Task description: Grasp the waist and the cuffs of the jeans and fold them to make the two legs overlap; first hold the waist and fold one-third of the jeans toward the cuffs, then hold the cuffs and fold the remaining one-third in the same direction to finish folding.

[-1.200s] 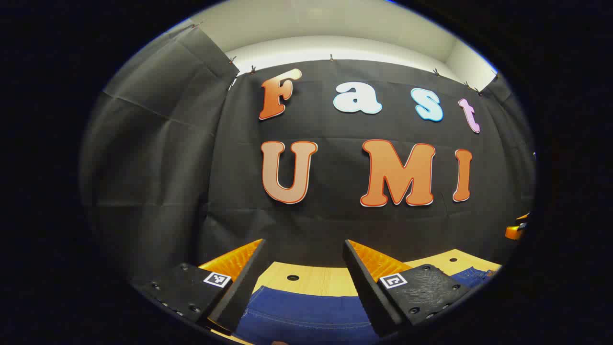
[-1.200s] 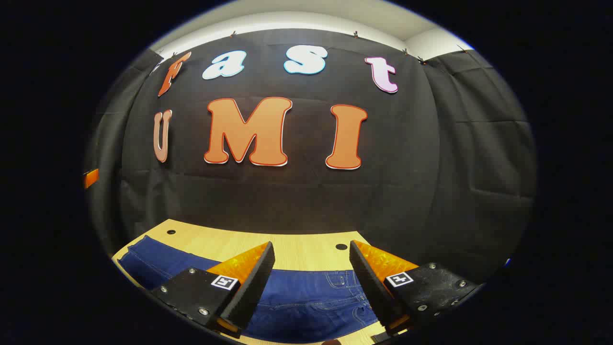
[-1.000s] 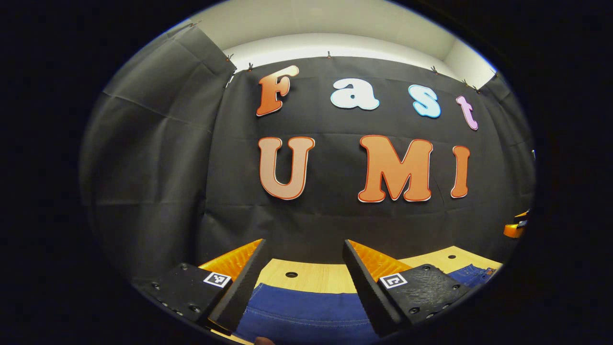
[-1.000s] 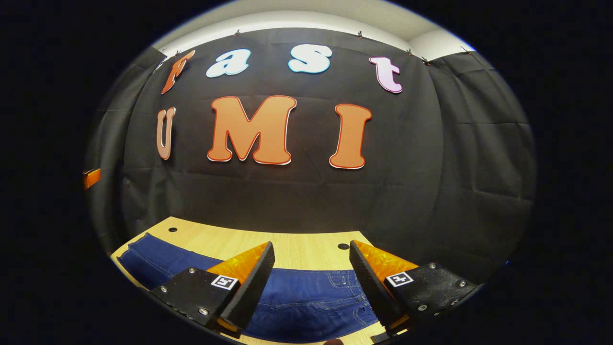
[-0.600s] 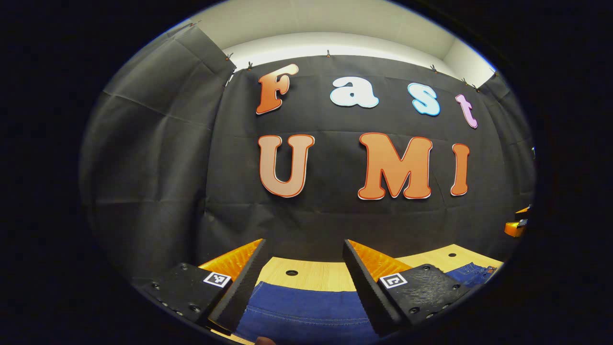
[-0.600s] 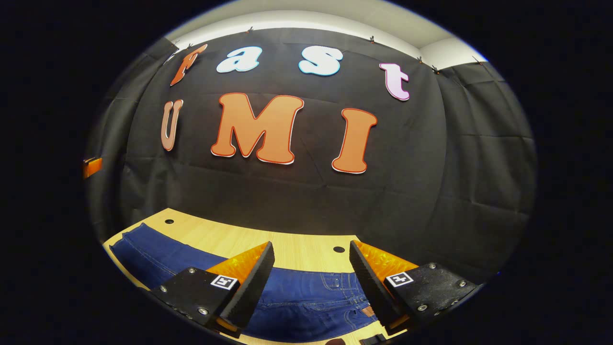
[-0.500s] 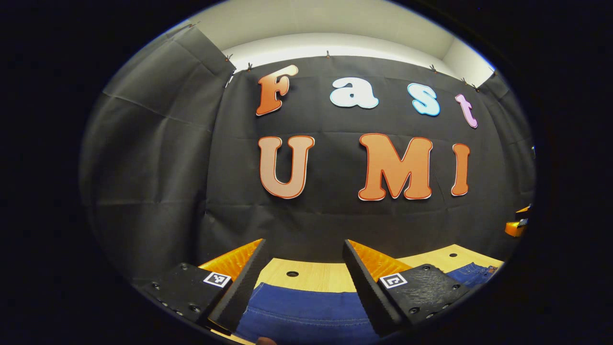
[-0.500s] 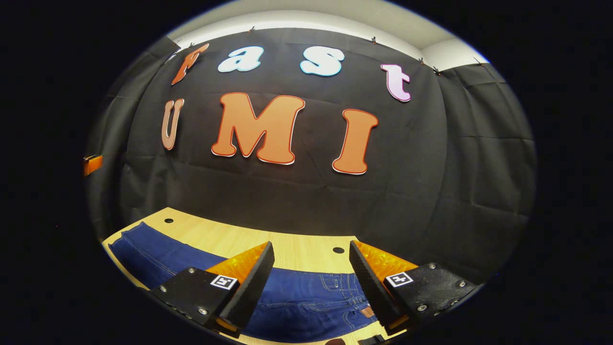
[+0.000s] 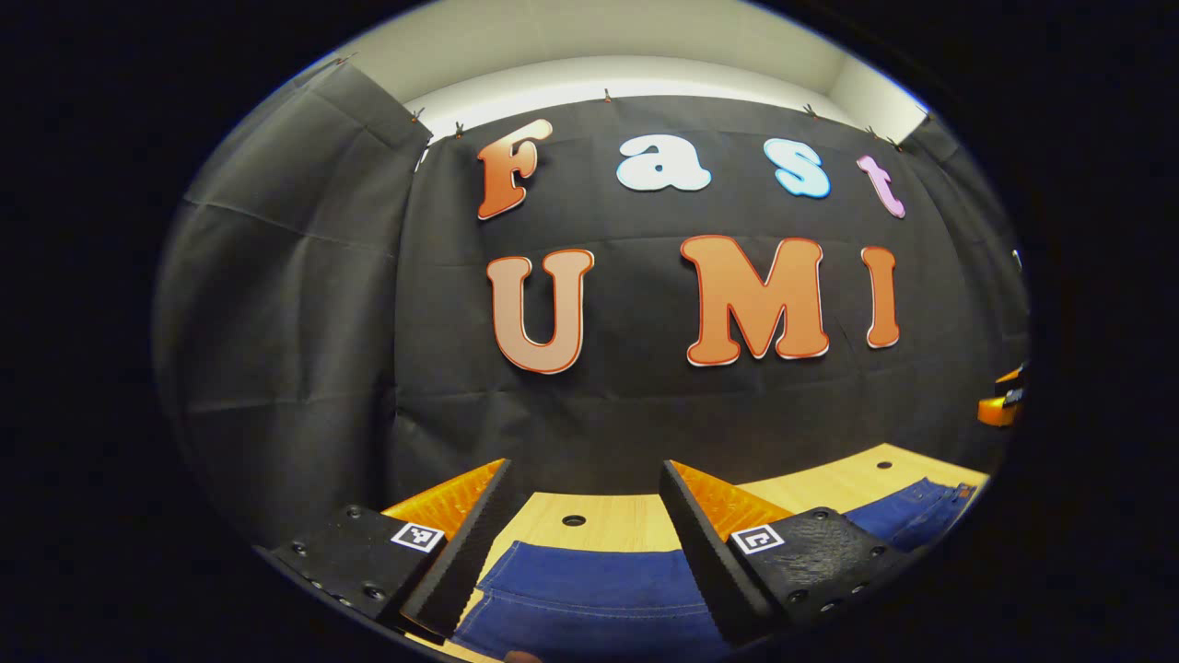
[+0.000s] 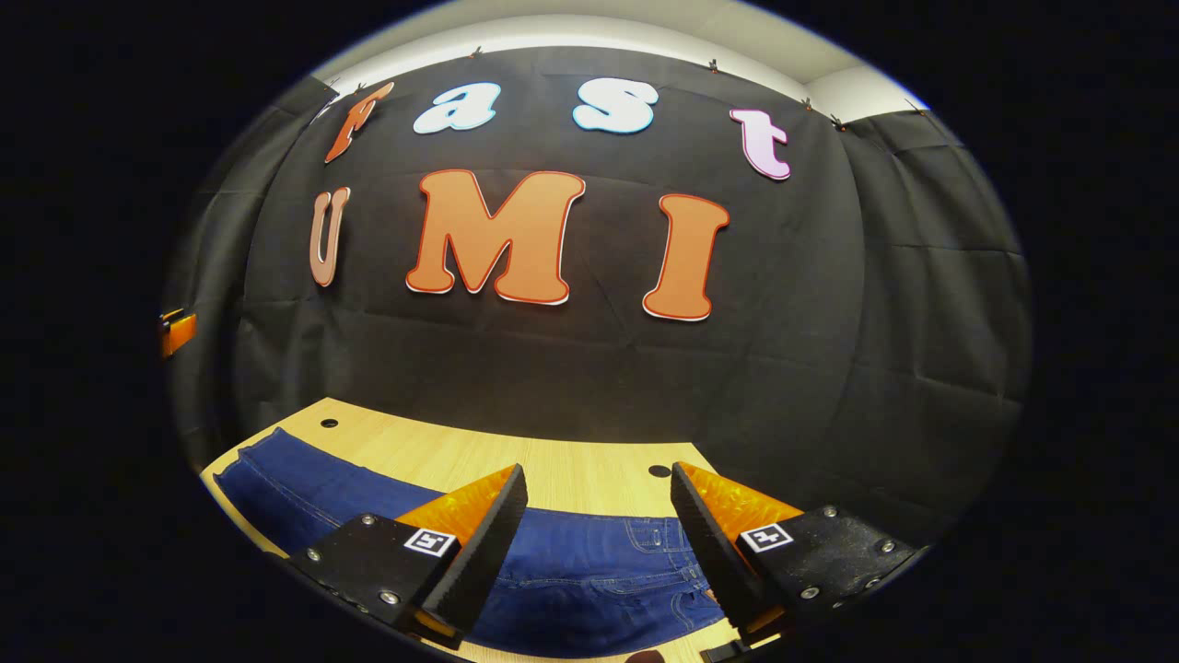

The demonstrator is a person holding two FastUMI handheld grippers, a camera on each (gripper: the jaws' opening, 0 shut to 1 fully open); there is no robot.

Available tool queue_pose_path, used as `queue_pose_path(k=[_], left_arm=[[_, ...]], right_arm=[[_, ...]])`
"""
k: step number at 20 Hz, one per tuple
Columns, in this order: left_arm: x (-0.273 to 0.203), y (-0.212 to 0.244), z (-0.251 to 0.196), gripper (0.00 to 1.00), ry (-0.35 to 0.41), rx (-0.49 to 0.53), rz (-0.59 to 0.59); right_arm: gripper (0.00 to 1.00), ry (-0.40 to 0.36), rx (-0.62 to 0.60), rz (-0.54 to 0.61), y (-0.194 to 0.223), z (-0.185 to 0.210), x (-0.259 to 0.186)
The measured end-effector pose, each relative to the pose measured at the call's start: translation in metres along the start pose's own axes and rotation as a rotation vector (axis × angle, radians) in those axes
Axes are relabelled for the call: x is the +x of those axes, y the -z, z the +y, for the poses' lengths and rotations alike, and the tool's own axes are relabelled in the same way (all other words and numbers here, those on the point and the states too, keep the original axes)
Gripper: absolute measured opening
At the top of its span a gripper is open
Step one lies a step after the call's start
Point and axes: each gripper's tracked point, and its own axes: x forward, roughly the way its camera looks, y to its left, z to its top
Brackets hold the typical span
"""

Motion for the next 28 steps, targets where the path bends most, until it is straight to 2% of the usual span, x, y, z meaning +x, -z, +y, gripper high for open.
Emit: queue_pose_path(k=[4,6,7,12,15,18,22,25,26,28], left_arm=[[-0.004,0.045,0.0,0.96,0.037,0.125,0.083],[-0.007,0.069,0.002,0.98,0.062,0.227,0.131],[-0.008,0.083,0.002,1.0,0.09,0.287,0.165],[-0.044,0.168,-0.001,0.99,0.287,0.652,0.331],[-0.059,0.216,-0.012,0.98,0.423,0.827,0.402],[-0.087,0.261,-0.033,0.99,0.55,0.919,0.464],[-0.101,0.307,-0.033,0.99,0.663,1.053,0.566],[-0.105,0.326,-0.027,0.99,0.715,1.163,0.62],[-0.105,0.33,-0.027,0.99,0.729,1.177,0.634],[-0.102,0.338,-0.03,0.99,0.761,1.174,0.676]], right_arm=[[0.96,-0.032,0.023,0.029,0.009,0.014,0.008],[0.96,-0.037,0.018,0.036,0.014,0.018,0.01],[0.96,-0.041,0.014,0.041,0.015,0.02,0.012],[0.96,-0.042,0.016,0.067,0.026,0.022,0.017],[0.96,-0.038,0.032,0.089,0.036,0.023,0.018],[0.96,-0.033,0.028,0.101,0.043,0.024,0.019],[0.96,-0.023,0.021,0.123,0.056,0.018,0.017],[1.0,0.003,0.022,0.134,0.063,0.004,0.013],[0.96,0.013,0.029,0.139,0.065,0.0,0.011],[0.96,0.025,0.049,0.154,0.069,-0.008,0.009]])
